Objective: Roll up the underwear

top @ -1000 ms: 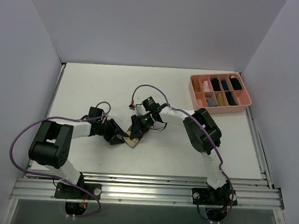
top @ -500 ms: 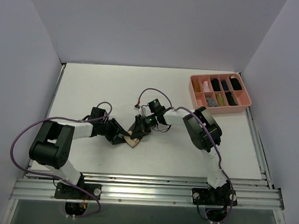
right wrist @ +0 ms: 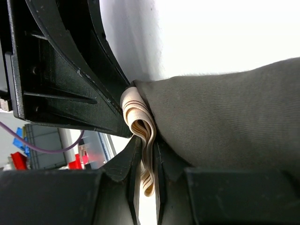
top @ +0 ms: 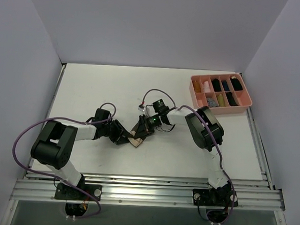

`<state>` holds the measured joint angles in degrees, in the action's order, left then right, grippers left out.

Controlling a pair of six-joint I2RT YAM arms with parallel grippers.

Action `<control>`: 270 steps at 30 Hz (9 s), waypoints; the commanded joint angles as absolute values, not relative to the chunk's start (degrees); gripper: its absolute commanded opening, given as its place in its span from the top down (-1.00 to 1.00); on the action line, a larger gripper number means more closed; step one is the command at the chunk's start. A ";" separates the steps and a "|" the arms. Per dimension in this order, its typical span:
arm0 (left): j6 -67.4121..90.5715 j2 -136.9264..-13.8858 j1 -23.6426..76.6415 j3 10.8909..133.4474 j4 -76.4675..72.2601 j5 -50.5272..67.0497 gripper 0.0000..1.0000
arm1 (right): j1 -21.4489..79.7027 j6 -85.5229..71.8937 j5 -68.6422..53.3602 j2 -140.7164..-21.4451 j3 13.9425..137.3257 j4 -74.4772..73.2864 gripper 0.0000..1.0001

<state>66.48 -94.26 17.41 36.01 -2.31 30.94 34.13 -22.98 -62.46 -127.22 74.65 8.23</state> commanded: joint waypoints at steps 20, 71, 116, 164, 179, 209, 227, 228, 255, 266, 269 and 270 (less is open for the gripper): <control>69.52 -92.73 21.27 29.89 -5.36 17.14 -0.20 | 31.38 -31.80 -63.98 -133.42 67.50 13.42 1.00; 62.49 -92.19 22.85 44.72 25.03 16.78 0.95 | 46.04 -11.17 -9.61 -102.93 74.63 -9.59 0.11; 59.77 -98.17 20.21 52.82 40.08 18.37 0.95 | 69.96 -4.75 15.55 -110.48 68.56 1.05 0.23; 58.27 -86.22 14.85 46.50 21.80 28.91 -0.14 | 44.13 -33.30 -32.95 -107.93 31.47 49.19 0.99; 56.17 -90.53 16.87 48.15 18.60 31.92 -0.15 | 39.20 -35.35 -37.01 -111.01 27.68 55.33 0.97; 66.01 -101.16 30.58 64.16 40.52 15.38 -0.04 | 39.20 -31.64 -37.88 -110.22 28.56 54.50 0.95; 57.92 -102.57 34.28 69.26 60.03 3.51 0.95 | 42.80 -19.87 -25.05 -87.72 41.74 18.12 0.22; 58.01 -102.92 34.36 69.08 60.03 3.52 0.95 | 43.41 -18.73 -24.00 -87.11 43.23 16.71 0.21; 57.22 -109.51 35.24 75.06 62.41 4.92 0.95 | 67.94 -10.02 7.38 -93.51 53.87 12.04 0.01; 57.83 -108.98 35.60 73.74 61.87 5.54 0.95 | 70.31 -11.51 9.58 -99.67 56.78 10.55 0.09; 58.44 -108.72 35.51 73.57 62.05 5.71 0.95 | 70.31 -13.79 10.37 -100.28 56.34 11.51 0.28; 58.80 -108.37 35.51 72.87 62.14 5.63 0.95 | 70.31 -14.32 10.28 -100.37 55.90 12.21 0.40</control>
<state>56.95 -108.66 35.05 74.50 62.35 6.72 69.91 -12.23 7.66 -100.16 54.78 11.70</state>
